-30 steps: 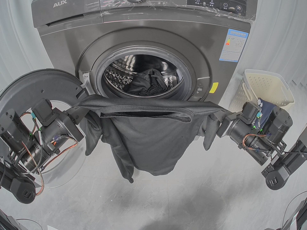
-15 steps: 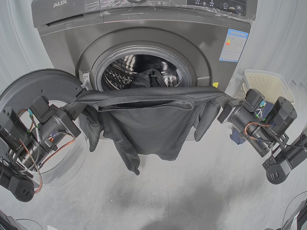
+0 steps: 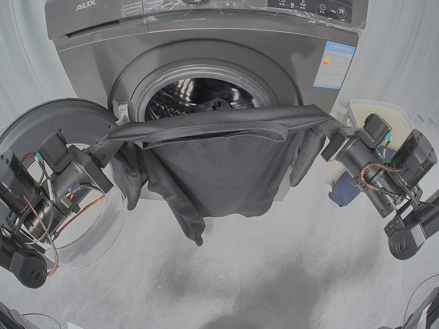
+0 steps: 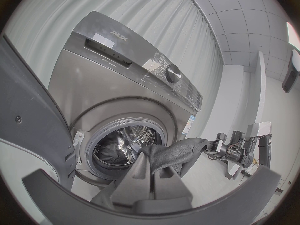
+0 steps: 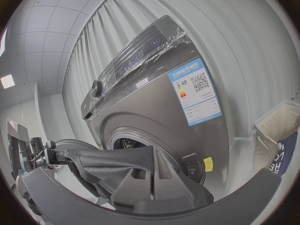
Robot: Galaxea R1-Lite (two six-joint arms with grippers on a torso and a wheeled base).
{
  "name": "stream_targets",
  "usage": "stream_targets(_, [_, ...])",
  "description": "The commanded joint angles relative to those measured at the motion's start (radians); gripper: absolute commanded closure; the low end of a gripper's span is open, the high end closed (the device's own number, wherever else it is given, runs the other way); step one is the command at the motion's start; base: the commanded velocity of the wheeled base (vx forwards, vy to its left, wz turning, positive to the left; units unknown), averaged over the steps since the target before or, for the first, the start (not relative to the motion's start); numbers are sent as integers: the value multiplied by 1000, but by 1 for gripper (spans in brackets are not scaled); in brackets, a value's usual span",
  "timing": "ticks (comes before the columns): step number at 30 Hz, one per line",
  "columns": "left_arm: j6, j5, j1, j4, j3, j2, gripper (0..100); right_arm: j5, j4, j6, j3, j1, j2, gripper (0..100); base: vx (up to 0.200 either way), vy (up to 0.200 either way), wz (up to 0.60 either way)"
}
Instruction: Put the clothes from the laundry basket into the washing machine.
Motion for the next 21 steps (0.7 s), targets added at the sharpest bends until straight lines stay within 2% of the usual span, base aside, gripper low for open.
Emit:
stream_targets(1, [2, 1, -38, 6, -3, -28, 100, -1, 0, 0, 0, 2, -24, 100, 0, 0, 0])
stream_targets(5, [5, 1, -79, 9, -15, -26, 100, -1, 0, 0, 0, 2, -22, 100, 0, 0, 0])
stream_targets(9, [8, -7, -152, 19, -7, -14, 100, -1, 0, 0, 14, 13, -16, 100, 0, 0, 0])
stream_targets(14, [8, -61, -190, 12, -18, 27, 100, 1, 0, -6, 123, 92, 21, 100, 0, 0, 0])
stream_targets(16, [8, -61, -190, 14, -32, 44, 100, 2, 0, -7, 136, 117, 48, 100, 0, 0, 0])
stream_targets(17, [14, -53, -193, 6, -66, 72, 100, -1, 0, -1, 164, 168, 104, 100, 0, 0, 0])
stream_targets(21, [17, -49, -184, 3, -86, 92, 100, -4, 0, -7, 161, 229, 166, 100, 0, 0, 0])
